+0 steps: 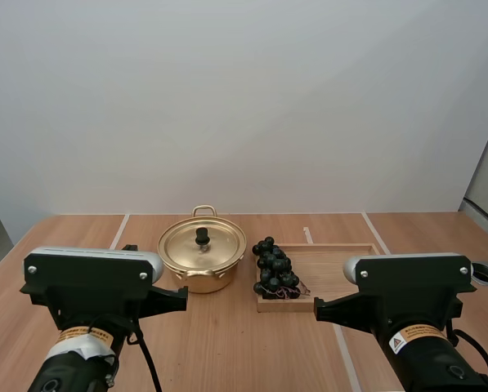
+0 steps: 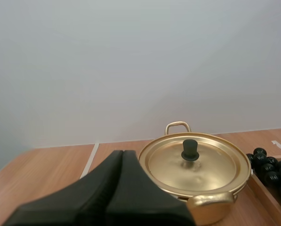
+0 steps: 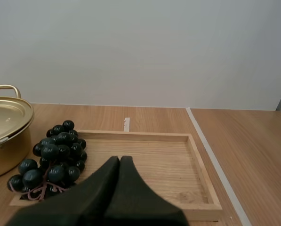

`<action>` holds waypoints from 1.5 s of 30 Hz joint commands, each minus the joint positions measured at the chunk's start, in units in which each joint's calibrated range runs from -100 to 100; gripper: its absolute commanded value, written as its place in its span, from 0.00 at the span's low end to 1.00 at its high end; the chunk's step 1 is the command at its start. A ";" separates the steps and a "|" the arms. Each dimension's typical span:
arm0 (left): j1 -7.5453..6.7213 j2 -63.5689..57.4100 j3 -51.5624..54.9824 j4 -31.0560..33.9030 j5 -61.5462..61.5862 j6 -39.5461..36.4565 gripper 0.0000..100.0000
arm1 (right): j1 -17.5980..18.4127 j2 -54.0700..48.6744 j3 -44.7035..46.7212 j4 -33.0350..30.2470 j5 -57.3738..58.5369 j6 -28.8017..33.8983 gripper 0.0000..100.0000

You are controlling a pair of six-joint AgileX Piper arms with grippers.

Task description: Open the pot, put the grape inside, and close it

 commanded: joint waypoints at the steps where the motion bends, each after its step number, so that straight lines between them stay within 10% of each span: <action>1: 0.08 0.00 -4.99 -0.45 0.35 0.18 0.00 | -0.22 -0.07 -5.87 -0.01 2.32 -0.61 0.00; 23: 0.08 33.80 -58.23 -4.35 47.86 0.18 0.00 | -0.22 35.48 -53.53 2.49 37.82 -0.42 0.00; 42: 0.08 40.95 -62.24 0.35 37.63 14.73 0.00 | -0.22 48.51 -68.62 -0.76 37.75 -8.46 0.00; 45: 0.08 40.95 -62.24 0.35 37.07 14.73 0.16 | -0.22 48.51 -68.62 -0.41 37.21 -9.43 0.03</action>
